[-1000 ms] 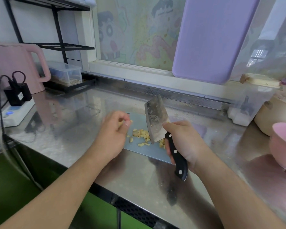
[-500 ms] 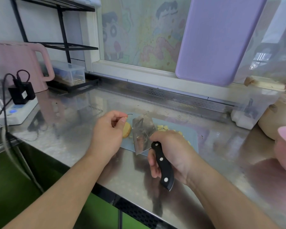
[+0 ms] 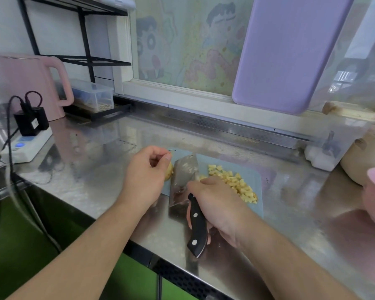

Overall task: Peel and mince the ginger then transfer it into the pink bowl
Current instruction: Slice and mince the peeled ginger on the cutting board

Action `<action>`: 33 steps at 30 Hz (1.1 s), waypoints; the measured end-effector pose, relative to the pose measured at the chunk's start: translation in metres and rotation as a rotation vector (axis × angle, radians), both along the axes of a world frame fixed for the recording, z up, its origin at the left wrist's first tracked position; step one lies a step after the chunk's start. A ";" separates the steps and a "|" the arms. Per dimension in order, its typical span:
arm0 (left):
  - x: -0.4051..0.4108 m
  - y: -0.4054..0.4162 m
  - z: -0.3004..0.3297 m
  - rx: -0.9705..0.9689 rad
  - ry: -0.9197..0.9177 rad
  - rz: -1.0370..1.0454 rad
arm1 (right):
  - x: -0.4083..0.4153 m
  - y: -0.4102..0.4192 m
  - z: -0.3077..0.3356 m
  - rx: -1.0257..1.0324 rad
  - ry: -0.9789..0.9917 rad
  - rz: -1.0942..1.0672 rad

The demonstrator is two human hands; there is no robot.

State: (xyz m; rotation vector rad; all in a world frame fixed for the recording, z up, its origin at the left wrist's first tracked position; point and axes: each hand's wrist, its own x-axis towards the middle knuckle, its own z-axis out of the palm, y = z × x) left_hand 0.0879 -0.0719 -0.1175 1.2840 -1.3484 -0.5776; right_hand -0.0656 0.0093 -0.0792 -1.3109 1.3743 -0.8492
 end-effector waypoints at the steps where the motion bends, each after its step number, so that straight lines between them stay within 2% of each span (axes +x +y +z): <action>1: 0.000 0.001 0.000 0.005 -0.003 0.001 | 0.000 0.000 0.000 -0.010 0.046 -0.012; 10: -0.002 0.003 0.001 0.027 0.033 -0.036 | -0.014 -0.006 0.006 0.013 0.230 -0.139; 15: -0.003 0.005 0.002 0.016 -0.008 -0.065 | -0.024 -0.009 0.009 0.005 0.280 -0.188; 27: -0.006 0.009 -0.002 -0.004 -0.282 -0.198 | -0.039 -0.008 0.020 -0.037 0.252 -0.187; 33: -0.007 0.011 -0.004 -0.022 -0.430 -0.192 | -0.029 -0.007 0.013 -0.030 0.323 -0.117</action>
